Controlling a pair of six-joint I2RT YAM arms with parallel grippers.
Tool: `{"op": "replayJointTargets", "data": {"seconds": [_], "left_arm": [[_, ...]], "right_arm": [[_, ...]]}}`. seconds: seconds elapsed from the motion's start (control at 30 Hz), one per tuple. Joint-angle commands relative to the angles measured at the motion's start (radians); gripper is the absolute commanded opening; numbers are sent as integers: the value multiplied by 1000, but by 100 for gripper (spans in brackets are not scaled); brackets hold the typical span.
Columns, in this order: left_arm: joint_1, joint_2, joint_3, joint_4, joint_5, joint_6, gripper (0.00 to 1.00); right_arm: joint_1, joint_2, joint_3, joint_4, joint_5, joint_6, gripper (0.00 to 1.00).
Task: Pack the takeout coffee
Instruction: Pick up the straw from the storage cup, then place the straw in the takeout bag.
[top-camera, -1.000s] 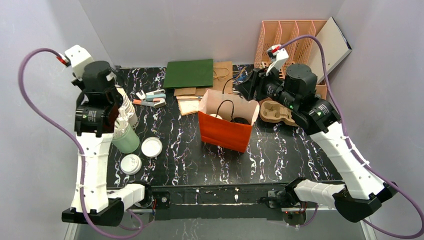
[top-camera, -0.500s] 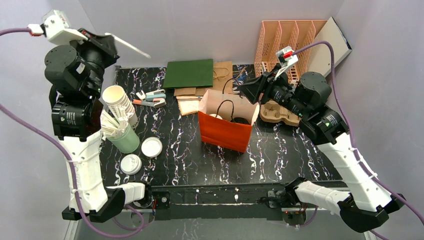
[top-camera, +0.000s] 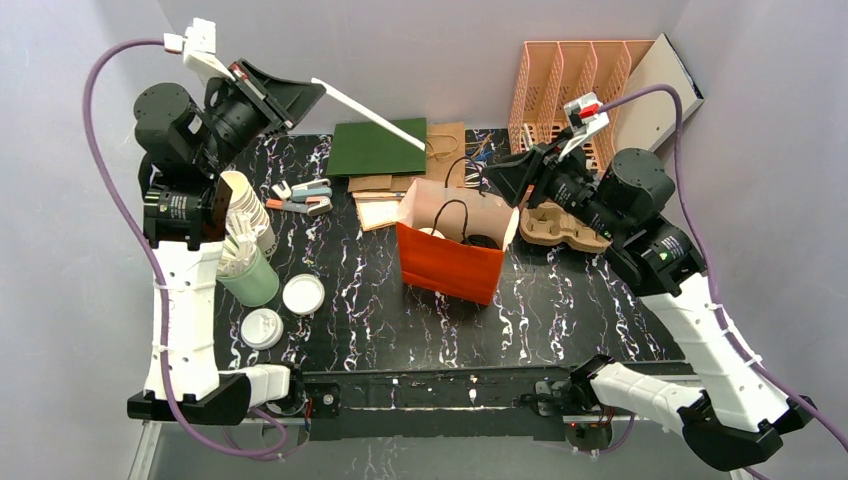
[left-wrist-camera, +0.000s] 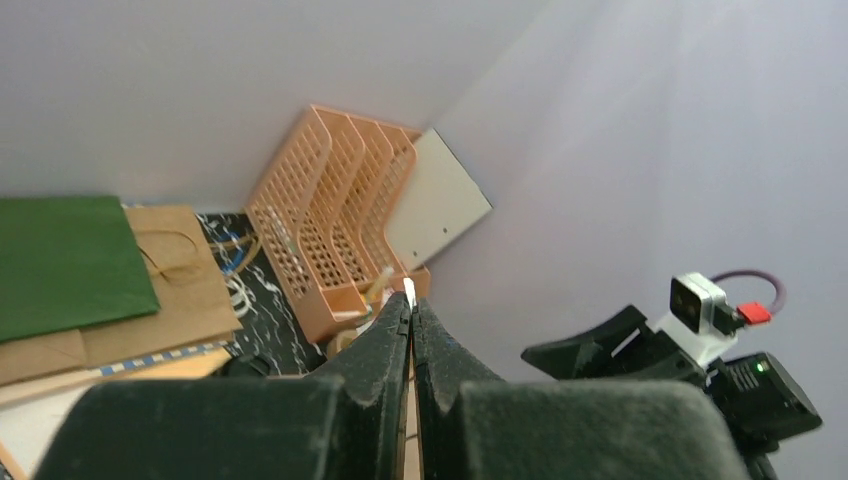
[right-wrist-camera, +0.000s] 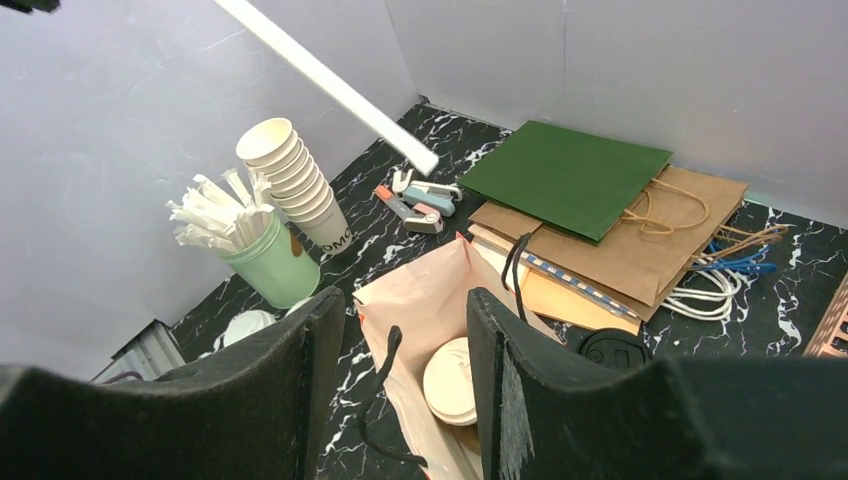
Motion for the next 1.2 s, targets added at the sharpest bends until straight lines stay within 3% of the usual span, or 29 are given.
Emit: {"op": "replayJointTargets", "data": {"seconds": [0.0, 0.63, 1.1, 1.13, 1.17], "left_arm": [[4, -56, -76, 82, 165, -49, 0], [-15, -73, -314, 151, 174, -83, 0], [-285, -15, -403, 240, -79, -13, 0], [-295, -7, -403, 244, -84, -5, 3], [-303, -1, -404, 247, -90, 5, 17]], "right_arm": [[-2, -25, -13, 55, 21, -16, 56], [-1, -37, -37, 61, 35, -16, 57], [-2, -39, -39, 63, 38, -16, 57], [-1, -38, -39, 61, 40, -17, 57], [-1, -38, -37, 58, 40, -18, 58]]}}
